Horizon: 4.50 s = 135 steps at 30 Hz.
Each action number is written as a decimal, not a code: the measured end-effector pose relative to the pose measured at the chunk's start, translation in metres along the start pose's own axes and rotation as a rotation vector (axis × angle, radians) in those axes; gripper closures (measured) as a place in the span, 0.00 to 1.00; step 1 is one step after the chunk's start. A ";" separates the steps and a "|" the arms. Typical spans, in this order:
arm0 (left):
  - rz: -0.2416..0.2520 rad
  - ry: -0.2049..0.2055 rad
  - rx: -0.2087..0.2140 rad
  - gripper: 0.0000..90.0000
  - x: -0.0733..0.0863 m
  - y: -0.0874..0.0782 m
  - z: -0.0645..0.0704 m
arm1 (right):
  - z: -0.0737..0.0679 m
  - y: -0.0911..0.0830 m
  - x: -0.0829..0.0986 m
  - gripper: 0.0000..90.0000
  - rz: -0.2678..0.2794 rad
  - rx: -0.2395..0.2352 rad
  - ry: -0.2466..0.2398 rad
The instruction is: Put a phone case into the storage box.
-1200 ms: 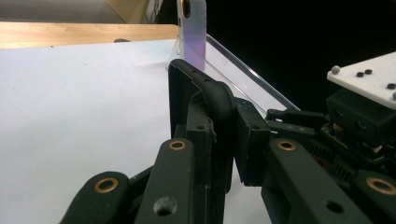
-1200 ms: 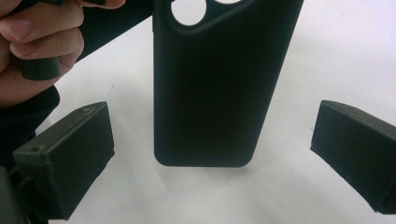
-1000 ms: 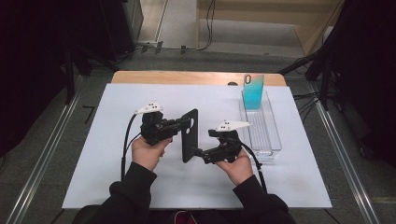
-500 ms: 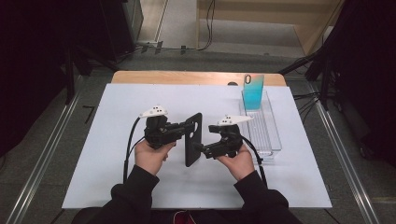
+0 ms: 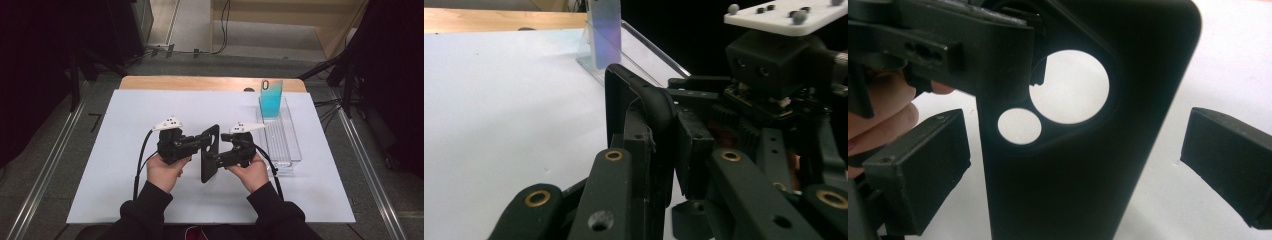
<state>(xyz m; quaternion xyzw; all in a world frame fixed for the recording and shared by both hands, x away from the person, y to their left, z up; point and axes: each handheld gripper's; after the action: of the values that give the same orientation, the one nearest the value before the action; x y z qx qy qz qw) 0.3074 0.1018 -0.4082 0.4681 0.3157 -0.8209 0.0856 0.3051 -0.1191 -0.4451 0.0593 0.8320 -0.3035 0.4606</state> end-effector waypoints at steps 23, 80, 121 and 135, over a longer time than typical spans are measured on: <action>-0.006 -0.046 -0.026 0.71 -0.001 -0.004 0.001 | -0.002 0.005 0.000 0.12 -0.014 0.041 0.000; -0.317 0.080 0.083 0.33 0.032 -0.033 -0.051 | 0.020 -0.042 -0.016 0.13 -0.086 -0.065 -0.079; -0.314 0.057 0.044 0.33 0.054 -0.057 -0.060 | 0.044 -0.117 -0.058 0.13 0.012 0.091 -0.065; -0.308 0.050 0.027 0.33 0.055 -0.058 -0.064 | 0.068 -0.139 -0.076 0.13 0.092 0.313 0.025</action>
<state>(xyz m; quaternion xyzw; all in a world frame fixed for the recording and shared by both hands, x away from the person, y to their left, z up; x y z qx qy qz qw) 0.2971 0.1942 -0.4513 0.4353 0.3749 -0.8166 -0.0555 0.3454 -0.2557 -0.3480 0.1722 0.7766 -0.4072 0.4488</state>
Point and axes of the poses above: each handheld gripper's, and its own axes: y roughly forward along the jaws, x roughly out of its underside, z roughly to its right, and after that the axes turned 5 degrees about -x, right-handed
